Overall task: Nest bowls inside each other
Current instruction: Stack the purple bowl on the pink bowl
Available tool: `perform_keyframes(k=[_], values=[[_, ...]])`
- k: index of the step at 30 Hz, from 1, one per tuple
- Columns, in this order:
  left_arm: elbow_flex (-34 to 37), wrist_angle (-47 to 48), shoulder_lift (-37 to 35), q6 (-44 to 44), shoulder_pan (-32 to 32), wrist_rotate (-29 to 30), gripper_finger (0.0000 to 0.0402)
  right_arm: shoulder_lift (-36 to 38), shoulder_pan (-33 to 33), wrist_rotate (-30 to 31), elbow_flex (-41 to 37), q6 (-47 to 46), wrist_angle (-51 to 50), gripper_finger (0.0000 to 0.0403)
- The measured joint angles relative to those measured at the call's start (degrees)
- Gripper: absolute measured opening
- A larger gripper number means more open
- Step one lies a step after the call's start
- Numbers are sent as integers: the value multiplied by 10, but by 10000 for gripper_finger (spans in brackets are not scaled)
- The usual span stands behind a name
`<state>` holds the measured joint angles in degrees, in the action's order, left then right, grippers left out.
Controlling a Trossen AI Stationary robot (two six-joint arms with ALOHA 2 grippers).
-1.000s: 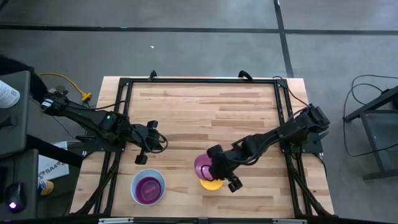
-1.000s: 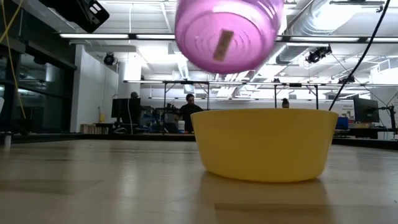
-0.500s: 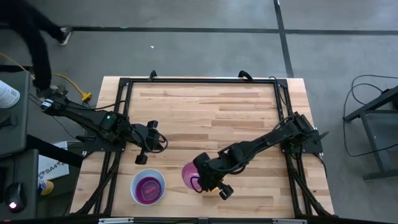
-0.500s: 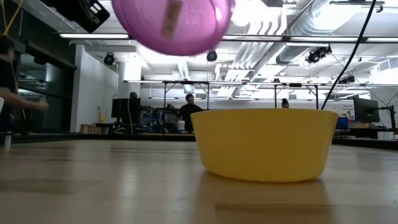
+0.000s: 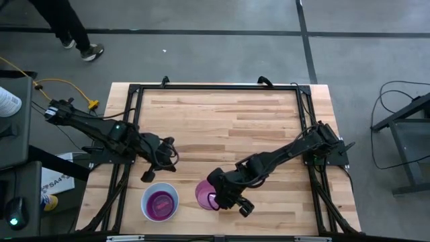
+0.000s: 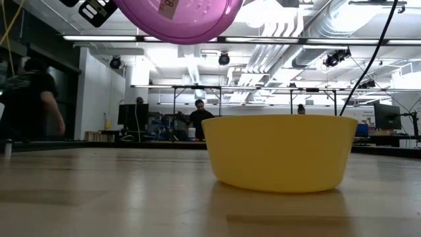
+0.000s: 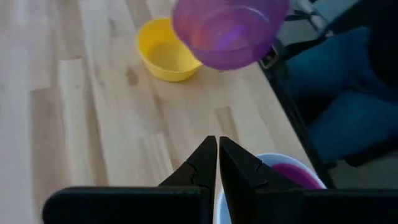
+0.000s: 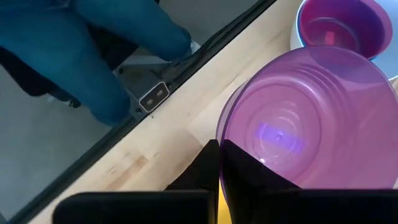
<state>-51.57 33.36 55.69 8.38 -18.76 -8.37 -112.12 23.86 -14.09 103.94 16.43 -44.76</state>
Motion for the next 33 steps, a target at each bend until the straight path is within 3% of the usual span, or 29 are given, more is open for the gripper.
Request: perform_keyframes(k=[6, 13, 20, 33], values=[[0, 28, 18, -12, 0, 6, 19, 0, -9, 1, 0, 19, -18, 4], [0, 15, 55, 23, 0, 97, 19, -19, -29, 8, 0, 16, -22, 4], [0, -41, 91, -22, 0, 65, 19, -19, -45, 11, -1, 14, -26, 4], [-2, -75, 100, -52, -5, 64, 19, -19, -58, 10, -1, 23, -27, 4]])
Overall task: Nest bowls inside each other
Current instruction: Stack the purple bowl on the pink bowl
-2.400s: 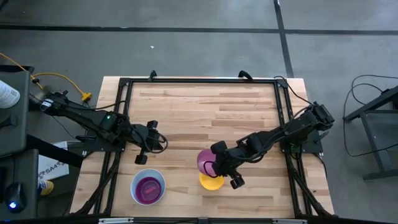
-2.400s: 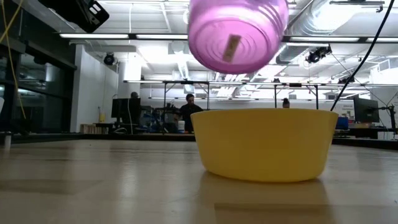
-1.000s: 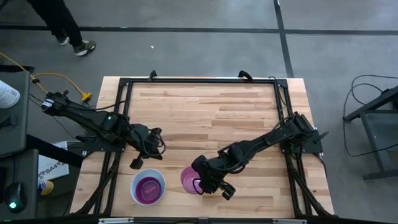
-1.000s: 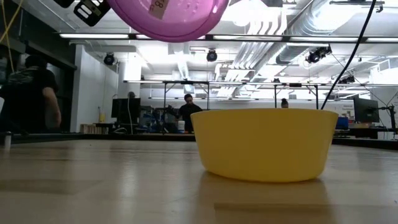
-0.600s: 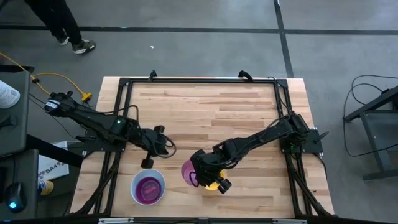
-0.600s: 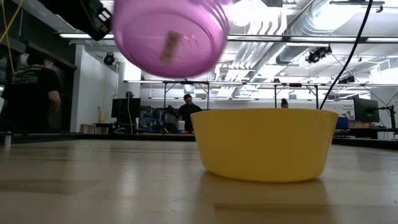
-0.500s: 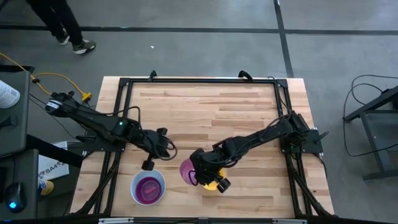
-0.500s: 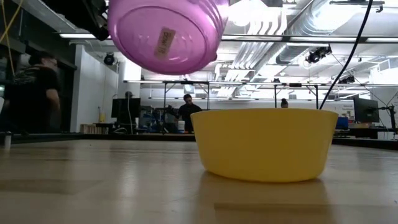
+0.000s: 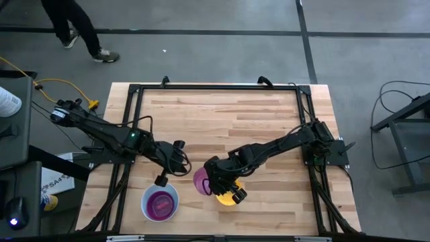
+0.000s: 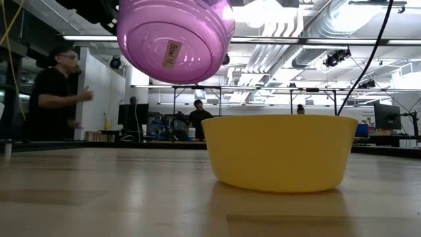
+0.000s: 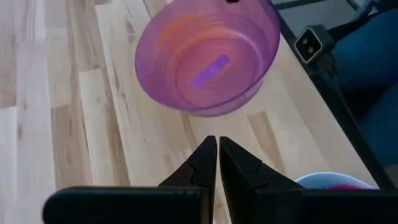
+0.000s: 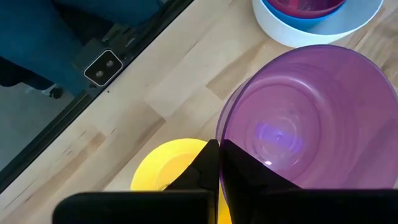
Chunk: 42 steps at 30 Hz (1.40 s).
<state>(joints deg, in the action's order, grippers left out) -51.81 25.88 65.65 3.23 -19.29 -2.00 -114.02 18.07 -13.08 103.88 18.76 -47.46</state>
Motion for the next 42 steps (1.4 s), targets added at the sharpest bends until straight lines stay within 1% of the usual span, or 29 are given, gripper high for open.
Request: perform_keyframes(k=[7, 13, 17, 22, 33, 42], values=[[-18, 4, 13, 0, -3, -1, 19, 0, -2, -6, 0, 2, 2, 4], [-49, 33, 59, -40, -26, -5, 19, 0, -2, -6, 0, 5, 6, 4], [-65, 31, 76, -56, -31, -8, 19, 1, -2, -6, 0, 5, 6, 4], [-85, 29, 77, -85, -42, -2, 19, 1, -2, -7, 0, 1, 6, 4], [-87, 35, 83, -120, -40, 1, 19, 1, -2, -22, 0, -7, 10, 4], [-87, 28, 83, -120, -40, 2, 19, 1, -2, -22, 0, -7, 11, 4]])
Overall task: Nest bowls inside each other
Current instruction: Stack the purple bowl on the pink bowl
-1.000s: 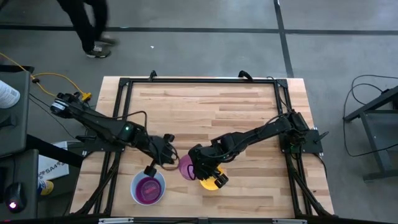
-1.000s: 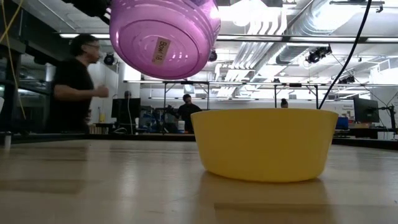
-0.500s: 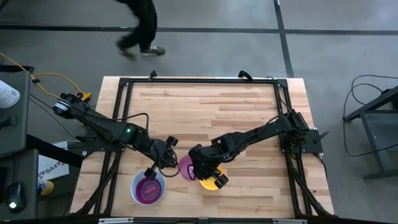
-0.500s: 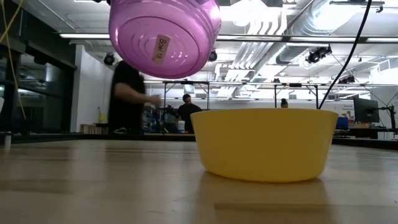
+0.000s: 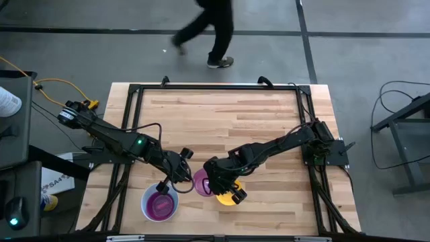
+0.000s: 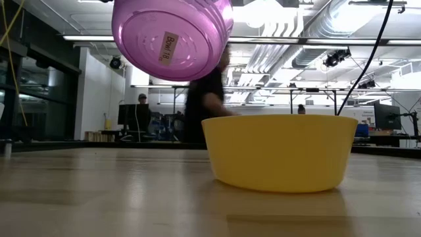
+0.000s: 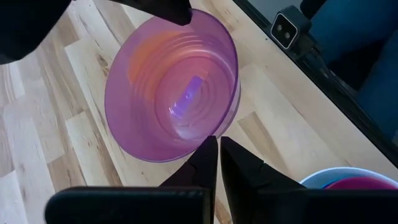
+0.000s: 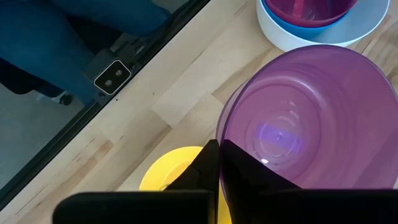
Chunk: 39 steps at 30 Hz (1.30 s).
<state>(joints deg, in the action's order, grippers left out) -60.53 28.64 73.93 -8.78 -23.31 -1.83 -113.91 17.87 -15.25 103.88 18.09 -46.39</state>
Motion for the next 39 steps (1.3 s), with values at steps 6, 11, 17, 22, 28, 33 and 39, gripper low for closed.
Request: perform_keyframes(k=[6, 11, 17, 22, 28, 33, 39], values=[[0, 0, 0, 1, 0, 0, 19, 0, 0, 0, 0, 0, 0, 4], [0, 0, 0, -24, 0, 0, 19, 0, 0, 0, 0, 0, 0, 4], [0, -1, 0, -30, 0, -1, 25, 0, 0, 0, 0, 0, 0, 4], [0, -2, 0, -26, 0, -2, 66, 0, 0, 0, 0, 0, 0, 4], [0, -2, 0, -26, 0, -2, 98, 0, 0, 1, 0, 1, 0, 4], [0, -2, 0, -26, 0, -16, 100, 0, 0, 1, 0, 19, -1, 4], [0, -10, 0, -29, 0, -41, 100, 0, 0, 1, 0, 47, -10, 4]])
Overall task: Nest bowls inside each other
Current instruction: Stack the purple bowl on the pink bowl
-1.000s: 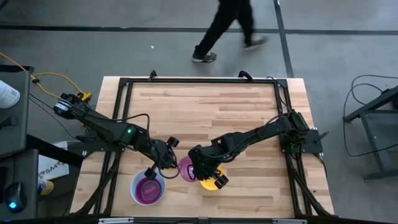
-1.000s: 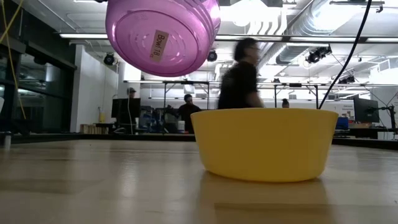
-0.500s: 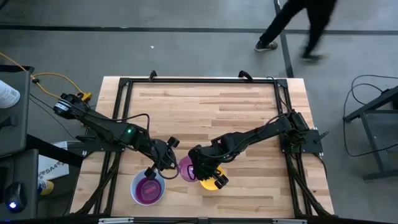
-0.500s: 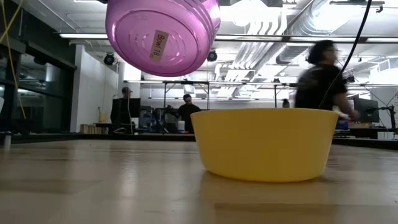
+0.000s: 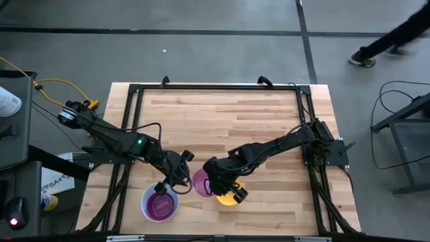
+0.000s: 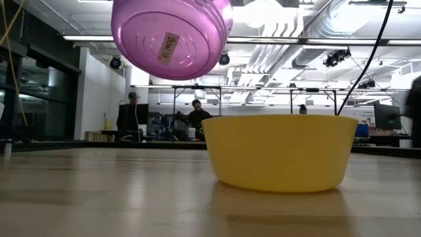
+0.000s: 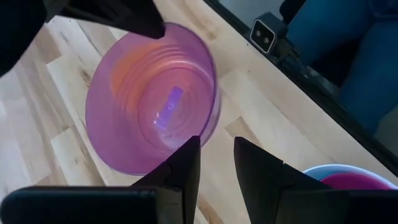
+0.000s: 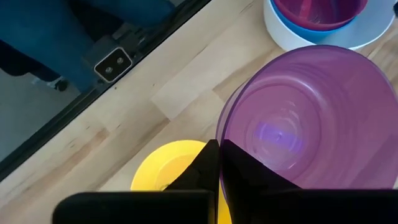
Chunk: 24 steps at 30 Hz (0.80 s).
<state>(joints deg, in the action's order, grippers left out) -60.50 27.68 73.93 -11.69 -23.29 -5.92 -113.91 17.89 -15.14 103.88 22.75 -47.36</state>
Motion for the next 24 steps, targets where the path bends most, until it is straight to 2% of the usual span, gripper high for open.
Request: perform_keyframes(k=[12, 18, 24], values=[[0, -14, 25, -20, 0, -28, 100, 0, 2, 0, 0, 40, -10, 4], [1, -14, 52, -53, 0, -21, 100, 0, 10, 0, 0, 43, -8, 4], [1, -22, 49, -83, 0, 18, 100, 0, 19, -1, 0, 40, -10, 4]])
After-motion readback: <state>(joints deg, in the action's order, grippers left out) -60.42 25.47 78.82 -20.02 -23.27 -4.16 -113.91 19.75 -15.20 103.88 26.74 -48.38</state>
